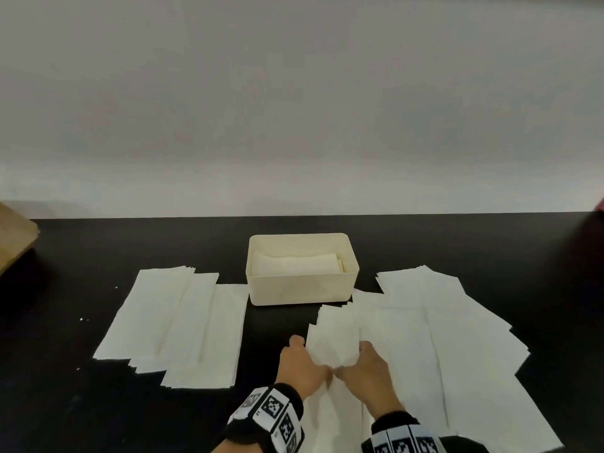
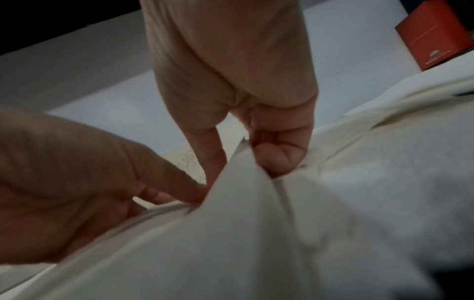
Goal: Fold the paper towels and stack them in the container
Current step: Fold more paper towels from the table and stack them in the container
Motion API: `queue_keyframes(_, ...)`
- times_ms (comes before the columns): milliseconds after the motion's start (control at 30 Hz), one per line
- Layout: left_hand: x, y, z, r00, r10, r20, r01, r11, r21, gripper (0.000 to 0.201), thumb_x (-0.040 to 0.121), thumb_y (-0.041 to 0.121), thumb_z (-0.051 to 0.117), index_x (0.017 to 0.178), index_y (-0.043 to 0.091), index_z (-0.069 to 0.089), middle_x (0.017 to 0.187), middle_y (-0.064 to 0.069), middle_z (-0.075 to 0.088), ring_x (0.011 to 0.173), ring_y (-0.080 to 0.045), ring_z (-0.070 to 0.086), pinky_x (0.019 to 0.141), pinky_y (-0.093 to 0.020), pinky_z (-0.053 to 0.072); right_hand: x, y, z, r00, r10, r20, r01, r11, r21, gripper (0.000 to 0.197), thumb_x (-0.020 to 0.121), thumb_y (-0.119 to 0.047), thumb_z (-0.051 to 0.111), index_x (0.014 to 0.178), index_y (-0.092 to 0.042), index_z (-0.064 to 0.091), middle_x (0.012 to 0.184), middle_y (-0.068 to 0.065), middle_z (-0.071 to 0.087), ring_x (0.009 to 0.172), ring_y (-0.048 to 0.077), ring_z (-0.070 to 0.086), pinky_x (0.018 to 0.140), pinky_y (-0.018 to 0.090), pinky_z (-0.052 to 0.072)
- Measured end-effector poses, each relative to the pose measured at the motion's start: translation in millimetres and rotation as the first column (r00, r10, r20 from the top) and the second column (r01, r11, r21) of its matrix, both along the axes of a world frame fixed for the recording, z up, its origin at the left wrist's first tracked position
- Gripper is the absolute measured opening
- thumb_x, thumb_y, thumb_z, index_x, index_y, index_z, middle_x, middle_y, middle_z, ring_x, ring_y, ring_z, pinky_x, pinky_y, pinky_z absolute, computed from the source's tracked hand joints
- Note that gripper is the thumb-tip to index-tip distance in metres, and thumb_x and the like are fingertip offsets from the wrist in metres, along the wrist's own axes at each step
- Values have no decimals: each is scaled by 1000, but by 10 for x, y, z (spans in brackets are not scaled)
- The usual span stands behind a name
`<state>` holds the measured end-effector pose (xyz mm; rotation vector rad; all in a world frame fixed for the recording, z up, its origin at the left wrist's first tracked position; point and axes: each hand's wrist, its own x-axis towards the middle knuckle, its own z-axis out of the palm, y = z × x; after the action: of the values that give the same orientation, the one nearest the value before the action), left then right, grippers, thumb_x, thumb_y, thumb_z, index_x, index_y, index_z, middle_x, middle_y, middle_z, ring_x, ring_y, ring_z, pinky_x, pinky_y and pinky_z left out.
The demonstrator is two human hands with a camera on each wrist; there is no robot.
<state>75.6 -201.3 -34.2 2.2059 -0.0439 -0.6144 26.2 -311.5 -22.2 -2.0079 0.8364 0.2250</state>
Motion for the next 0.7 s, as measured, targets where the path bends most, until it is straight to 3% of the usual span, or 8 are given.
queue_keyframes(133, -40, 51, 13, 998, 65, -17, -67, 993, -99, 64, 81, 23, 71, 131, 6, 35, 125, -8, 57, 112, -20, 57, 85, -20, 47, -82, 60, 26, 995, 5, 101, -7, 1000, 23, 30, 81, -19, 70, 108, -12, 60, 106, 2, 65, 89, 14, 58, 66, 16, 45)
queue_keyframes(200, -40, 107, 43, 994, 106, -35, -111, 976, -187, 88, 72, 33, 77, 139, 6, 27, 128, -7, 54, 114, -18, 54, 87, -20, 45, -138, 54, 110, 990, 35, 138, -45, 996, 71, 20, 82, -18, 68, 102, -14, 66, 99, 1, 69, 88, 16, 63, 65, 18, 49)
queue_keyframes(300, 11, 219, 163, 997, 47, 67, -32, 975, -219, 127, 45, 48, 85, 147, 20, 13, 140, 0, 40, 131, -17, 35, 110, -36, 36, -189, 17, 275, 977, 134, 163, -145, 988, 58, 5, 82, -24, 69, 78, -23, 67, 83, -4, 70, 79, 12, 65, 68, 22, 52)
queue_keyframes(400, 103, 377, 398, 975, -138, 174, 164, 977, -140, 107, 57, 34, 86, 144, 27, 23, 131, 7, 42, 123, -10, 36, 110, -31, 32, -153, 44, 418, 954, 269, 134, -263, 963, -59, 32, 81, -24, 69, 56, -24, 50, 61, -10, 53, 57, 4, 49, 51, 14, 36)
queue_keyframes(500, 190, 555, 583, 913, -315, 260, 320, 947, 21, 42, 70, 30, 78, 109, 27, 62, 97, 14, 60, 97, -6, 56, 85, -17, 44, -75, 118, 525, 922, 383, 48, -366, 907, -206, 33, 80, -24, 68, 55, -26, 47, 62, -9, 49, 56, 4, 46, 51, 15, 34)
queue_keyframes(567, 220, 694, 611, 937, -261, 234, 288, 953, -90, 14, 74, 26, 75, 85, 27, 66, 87, 13, 65, 87, -7, 62, 75, -16, 48, -45, 128, 564, 897, 442, -5, -428, 867, -257, 24, 79, -26, 69, 61, -26, 53, 69, -8, 53, 66, 8, 51, 56, 16, 37)
queue_keyframes(633, 264, 833, 572, 982, -100, 162, 147, 940, -308, 14, 76, 22, 75, 86, 27, 66, 93, 5, 70, 91, -12, 66, 84, -28, 54, -60, 110, 621, 890, 453, -47, -449, 854, -263, 10, 79, -28, 69, 84, -19, 67, 84, -3, 59, 80, 12, 54, 62, 16, 41)
queue_keyframes(700, 274, 952, 560, 998, 38, 55, -8, 887, -461, 19, 77, 18, 74, 93, 23, 65, 100, -3, 71, 93, -18, 68, 82, -31, 56, -72, 45, 630, 920, 392, -15, -382, 886, -263, 21, 80, -29, 69, 96, -15, 69, 86, -2, 59, 82, 11, 55, 60, 14, 41)
